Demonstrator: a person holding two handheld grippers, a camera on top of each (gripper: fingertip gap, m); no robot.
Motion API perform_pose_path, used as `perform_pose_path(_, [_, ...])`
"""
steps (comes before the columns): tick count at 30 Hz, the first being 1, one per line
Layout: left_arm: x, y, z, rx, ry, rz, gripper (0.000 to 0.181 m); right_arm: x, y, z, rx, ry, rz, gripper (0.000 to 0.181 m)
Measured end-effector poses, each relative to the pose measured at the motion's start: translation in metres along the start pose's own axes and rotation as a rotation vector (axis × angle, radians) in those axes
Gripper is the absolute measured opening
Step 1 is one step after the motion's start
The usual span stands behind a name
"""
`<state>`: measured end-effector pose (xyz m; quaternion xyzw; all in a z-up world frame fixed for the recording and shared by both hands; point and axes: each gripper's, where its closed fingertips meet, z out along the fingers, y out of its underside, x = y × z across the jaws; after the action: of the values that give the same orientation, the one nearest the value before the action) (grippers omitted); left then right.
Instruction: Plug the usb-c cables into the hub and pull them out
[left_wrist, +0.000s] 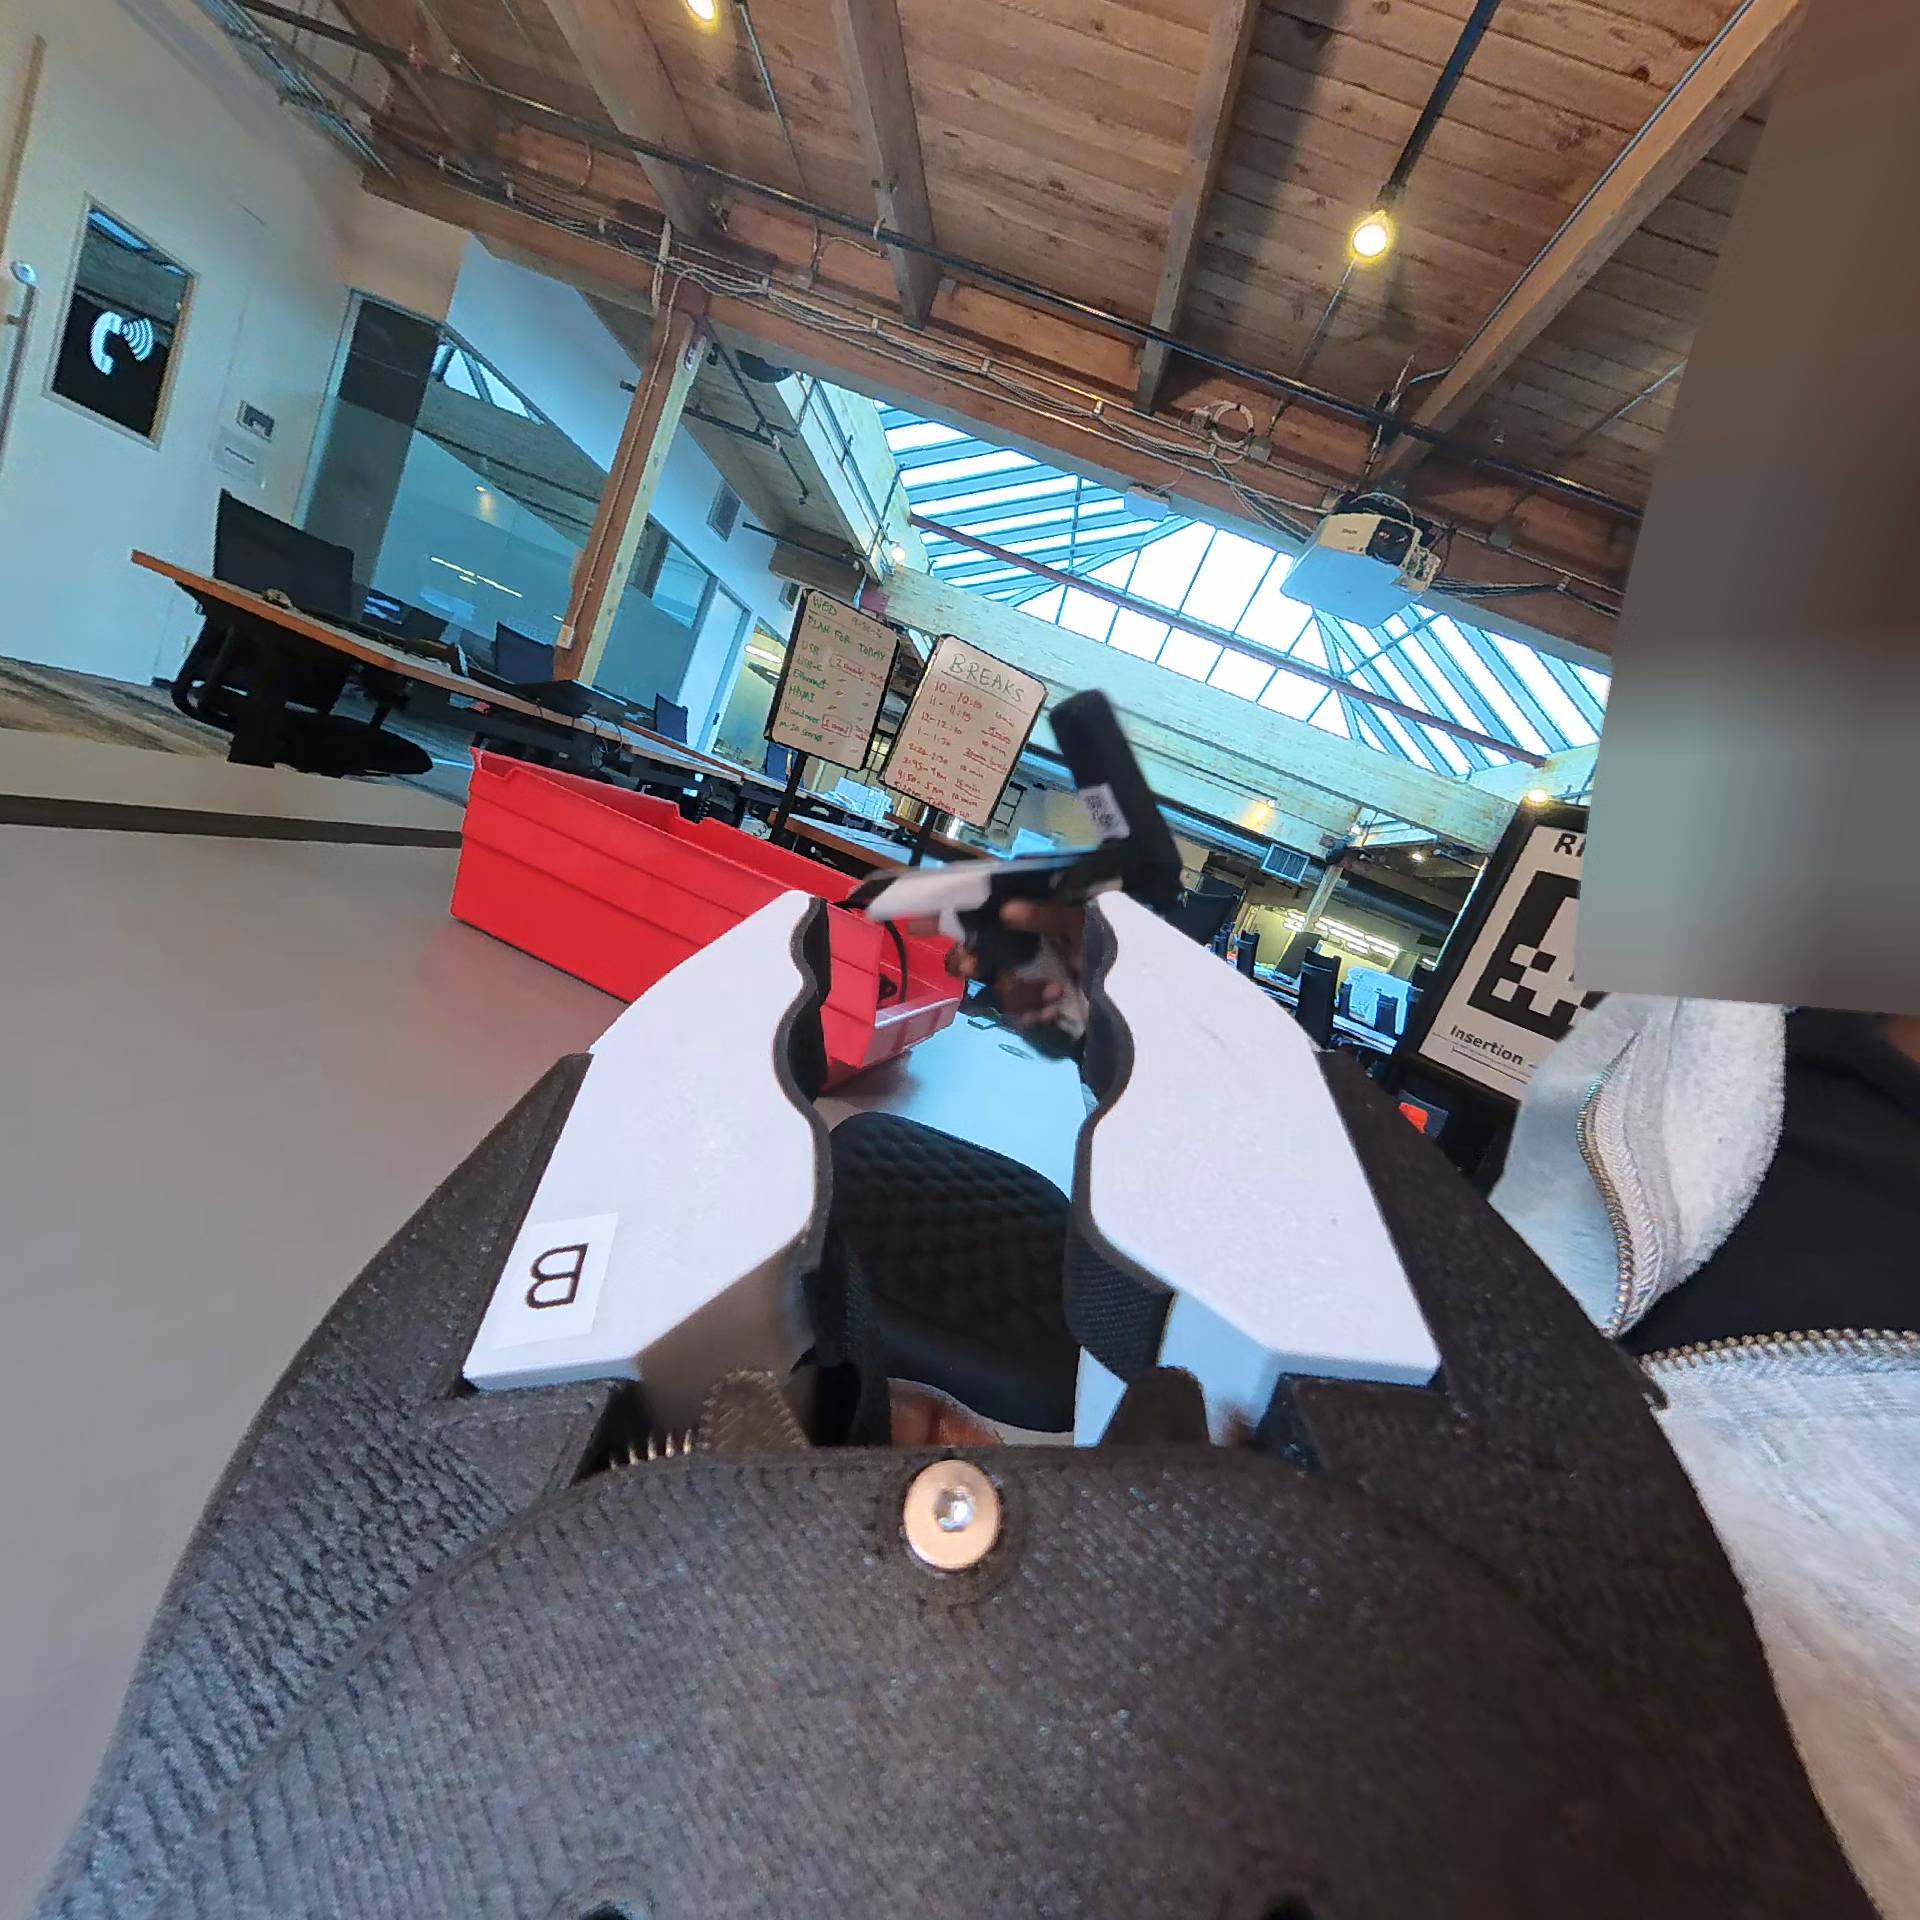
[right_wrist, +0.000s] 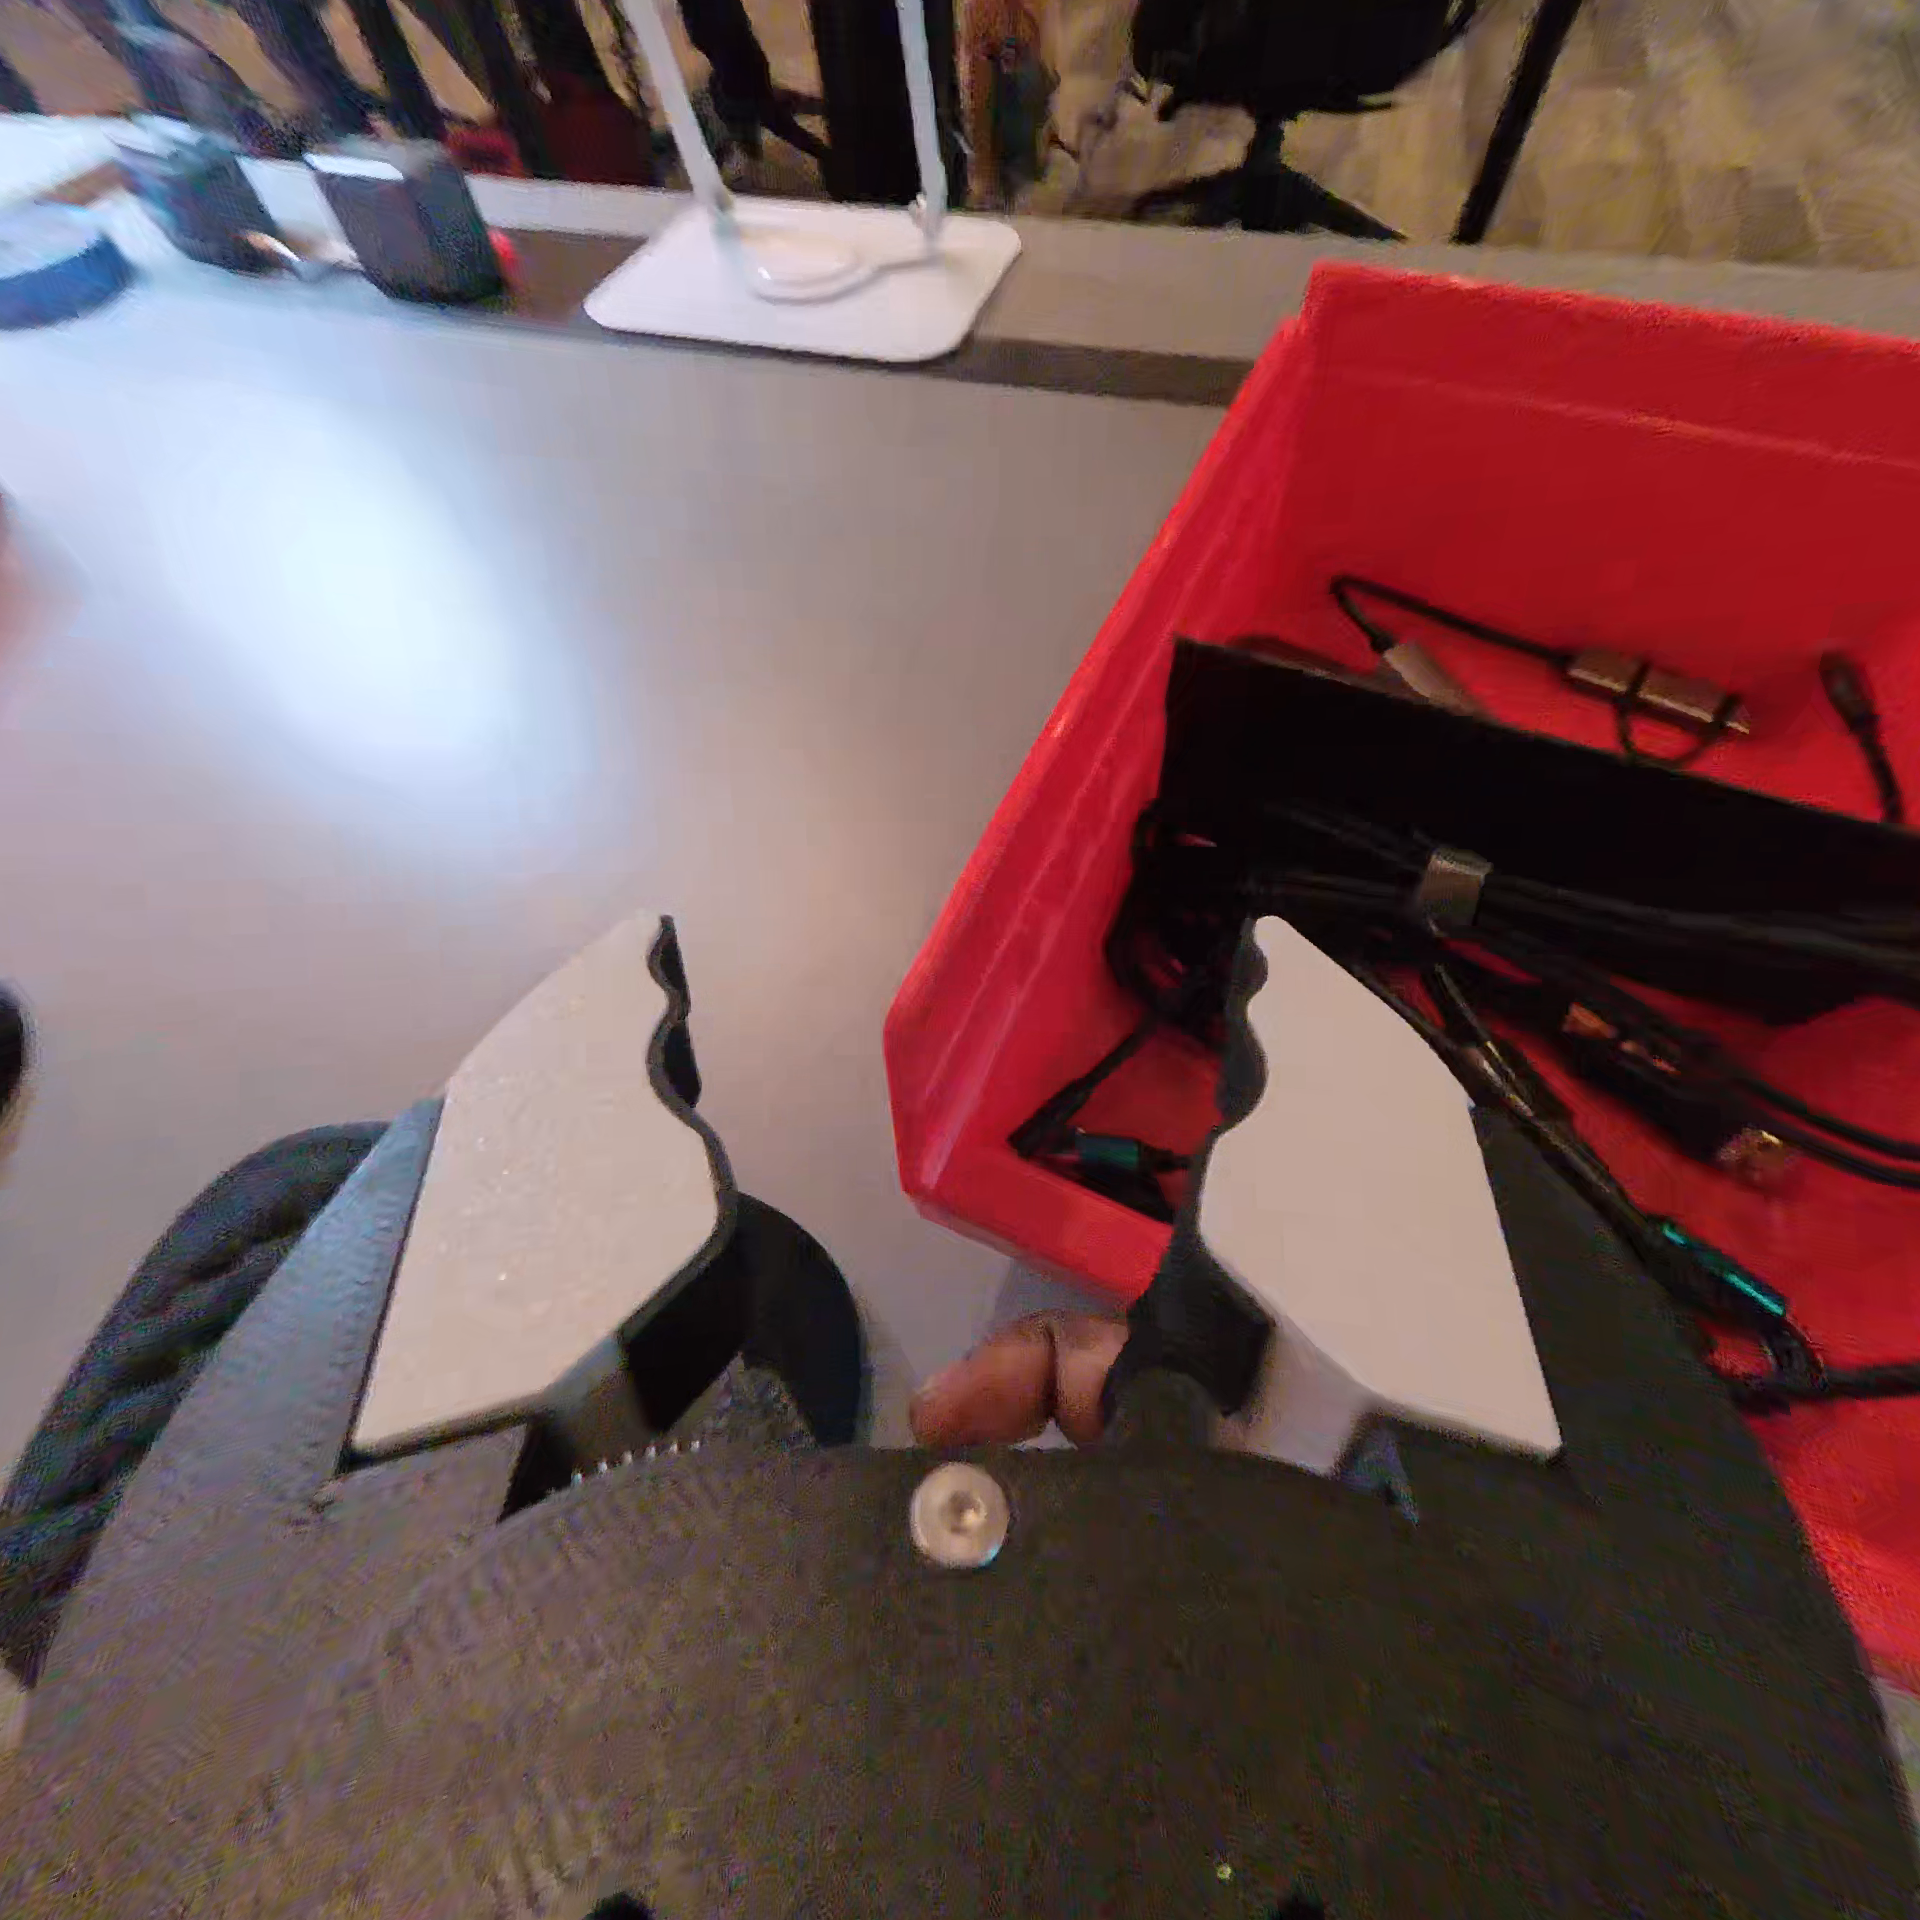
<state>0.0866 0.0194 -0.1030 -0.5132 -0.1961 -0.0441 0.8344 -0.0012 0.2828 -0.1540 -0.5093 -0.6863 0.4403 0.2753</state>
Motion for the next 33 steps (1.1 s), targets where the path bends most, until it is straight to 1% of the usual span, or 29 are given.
perform_pose_path(1, [0.000,0.000,0.000,0.001,-0.001,0.002,0.047,0.002,0.010,0.009,-0.040,0.054,-0.014,0.092])
perform_pose_path(2, [0.000,0.000,0.000,0.004,-0.004,0.004,0.047,0.003,0.017,0.020,-0.080,0.102,-0.030,0.076])
perform_pose_path(3, [0.000,-0.001,0.000,0.008,-0.006,0.007,0.047,0.001,0.023,0.031,-0.113,0.129,-0.046,0.045])
perform_pose_path(4, [0.000,-0.002,0.000,0.013,-0.009,0.009,0.047,0.002,0.025,0.038,-0.128,0.196,-0.057,0.031])
perform_pose_path(5, [-0.001,-0.002,-0.001,0.018,-0.012,0.011,0.047,0.006,0.023,0.042,-0.129,0.297,-0.097,0.014])
perform_pose_path(6, [-0.001,-0.003,-0.001,0.021,-0.013,0.010,0.047,0.006,0.022,0.046,-0.148,0.377,-0.147,0.012])
perform_pose_path(8, [0.001,-0.003,0.000,0.019,-0.005,0.012,0.047,-0.001,0.019,0.053,-0.219,0.472,-0.261,0.010])
perform_pose_path(9, [0.002,-0.002,0.000,0.017,0.000,0.018,0.047,-0.009,0.016,0.059,-0.243,0.481,-0.293,0.012])
perform_pose_path(10, [0.004,-0.002,0.000,0.015,0.008,0.026,0.047,-0.020,0.014,0.065,-0.257,0.467,-0.305,0.015])
perform_pose_path(13, [0.015,-0.003,0.000,0.024,0.041,0.088,0.047,-0.059,0.007,0.085,-0.255,0.358,-0.303,0.023])
perform_pose_path(16, [0.021,-0.004,-0.001,0.037,0.053,0.140,0.046,-0.091,0.000,0.104,-0.237,0.325,-0.327,0.023])
perform_pose_path(18, [0.030,-0.005,-0.002,0.046,0.095,0.153,0.046,-0.116,-0.004,0.115,-0.220,0.297,-0.346,0.022])
perform_pose_path(22, [0.059,-0.006,-0.007,0.075,0.242,0.222,0.046,-0.173,-0.014,0.139,-0.171,0.167,-0.334,0.025])
perform_pose_path(26, [0.085,0.004,-0.009,0.056,0.363,0.306,0.045,-0.236,-0.019,0.159,-0.130,0.032,-0.360,0.028])
perform_pose_path(29, [0.099,0.005,-0.014,0.064,0.454,0.286,0.045,-0.290,-0.022,0.171,-0.089,-0.096,-0.382,0.034])
perform_pose_path(33, [0.108,-0.010,-0.027,0.141,0.539,0.222,0.045,-0.353,-0.025,0.185,-0.054,-0.251,-0.359,0.040])
